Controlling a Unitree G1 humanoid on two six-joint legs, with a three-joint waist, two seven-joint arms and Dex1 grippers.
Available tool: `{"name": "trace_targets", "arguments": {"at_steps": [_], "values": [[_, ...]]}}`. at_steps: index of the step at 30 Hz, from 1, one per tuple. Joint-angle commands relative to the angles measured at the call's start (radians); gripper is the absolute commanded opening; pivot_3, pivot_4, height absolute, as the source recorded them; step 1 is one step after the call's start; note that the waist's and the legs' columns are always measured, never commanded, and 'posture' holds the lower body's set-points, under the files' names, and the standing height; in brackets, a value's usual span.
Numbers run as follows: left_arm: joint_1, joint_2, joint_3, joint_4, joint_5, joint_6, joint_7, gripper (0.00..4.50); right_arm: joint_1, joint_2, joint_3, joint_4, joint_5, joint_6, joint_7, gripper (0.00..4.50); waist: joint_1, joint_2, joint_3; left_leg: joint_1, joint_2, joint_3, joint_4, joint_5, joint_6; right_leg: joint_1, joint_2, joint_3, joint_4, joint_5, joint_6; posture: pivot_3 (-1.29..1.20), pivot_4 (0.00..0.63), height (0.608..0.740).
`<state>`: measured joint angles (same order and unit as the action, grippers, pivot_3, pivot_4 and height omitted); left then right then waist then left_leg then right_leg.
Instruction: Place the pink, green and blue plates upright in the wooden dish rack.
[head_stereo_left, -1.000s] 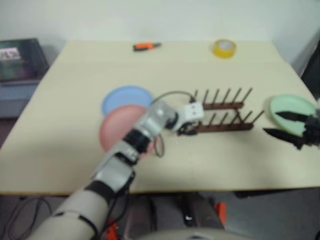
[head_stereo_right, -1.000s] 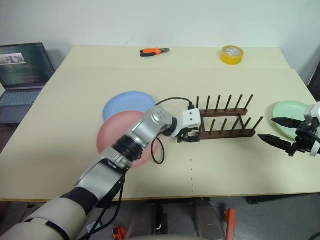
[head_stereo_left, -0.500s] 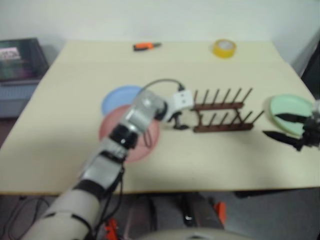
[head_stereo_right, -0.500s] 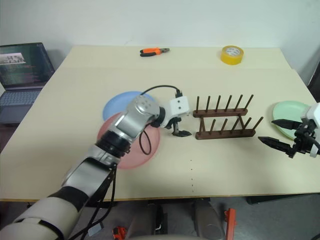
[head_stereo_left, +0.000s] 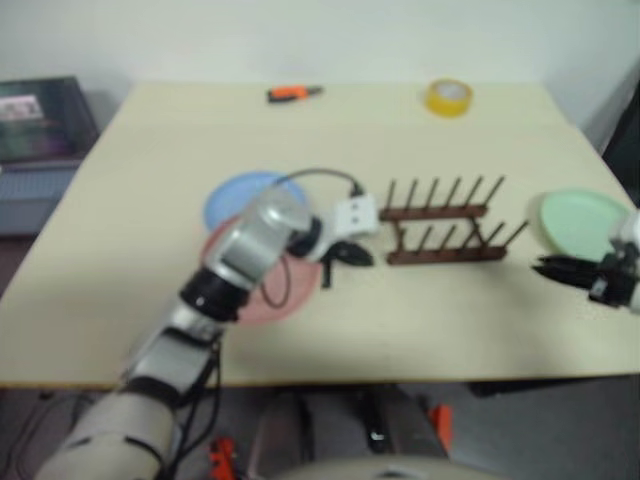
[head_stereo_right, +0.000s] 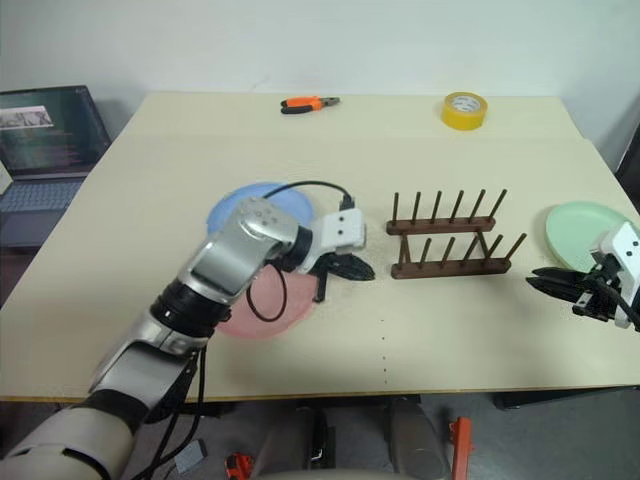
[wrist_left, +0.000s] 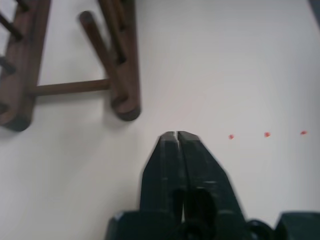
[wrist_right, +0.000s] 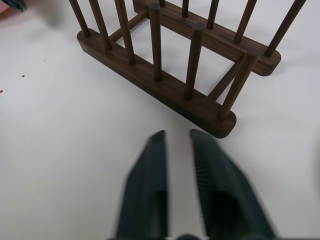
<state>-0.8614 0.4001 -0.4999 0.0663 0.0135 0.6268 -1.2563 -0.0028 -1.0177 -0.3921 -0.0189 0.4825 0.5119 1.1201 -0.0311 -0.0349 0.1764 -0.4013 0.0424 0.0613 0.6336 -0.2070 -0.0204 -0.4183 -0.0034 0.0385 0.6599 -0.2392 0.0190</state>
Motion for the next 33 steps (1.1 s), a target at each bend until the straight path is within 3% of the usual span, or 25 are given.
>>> {"name": "trace_targets", "arguments": {"at_steps": [1,13,33], "values": [[0.002,-0.056,-0.028,0.015,-0.009,-0.008,0.031,0.00,0.014,0.005,0.002,-0.021,-0.025,0.004,-0.040,0.01,0.000,0.000,0.000,0.000,0.000,0.000,0.000,0.000,0.000,0.000,0.000,0.000,0.000,0.000,0.000,0.00,0.150,0.740],[0.021,-0.227,-0.095,0.161,0.041,-0.039,0.188,0.00,-0.038,0.138,0.116,0.008,-0.125,0.004,-0.258,0.01,-0.003,0.000,0.000,0.001,0.000,-0.001,0.001,0.000,0.000,0.000,0.001,0.001,0.002,0.000,0.000,0.00,0.150,0.740],[0.002,-0.316,-0.068,0.274,0.085,-0.052,0.366,0.00,-0.199,0.335,0.264,0.168,-0.265,-0.130,-0.401,0.01,-0.003,0.000,-0.001,0.001,0.000,0.000,0.000,0.000,0.000,0.000,0.001,0.001,0.001,0.000,0.000,0.00,0.150,0.740]]}}
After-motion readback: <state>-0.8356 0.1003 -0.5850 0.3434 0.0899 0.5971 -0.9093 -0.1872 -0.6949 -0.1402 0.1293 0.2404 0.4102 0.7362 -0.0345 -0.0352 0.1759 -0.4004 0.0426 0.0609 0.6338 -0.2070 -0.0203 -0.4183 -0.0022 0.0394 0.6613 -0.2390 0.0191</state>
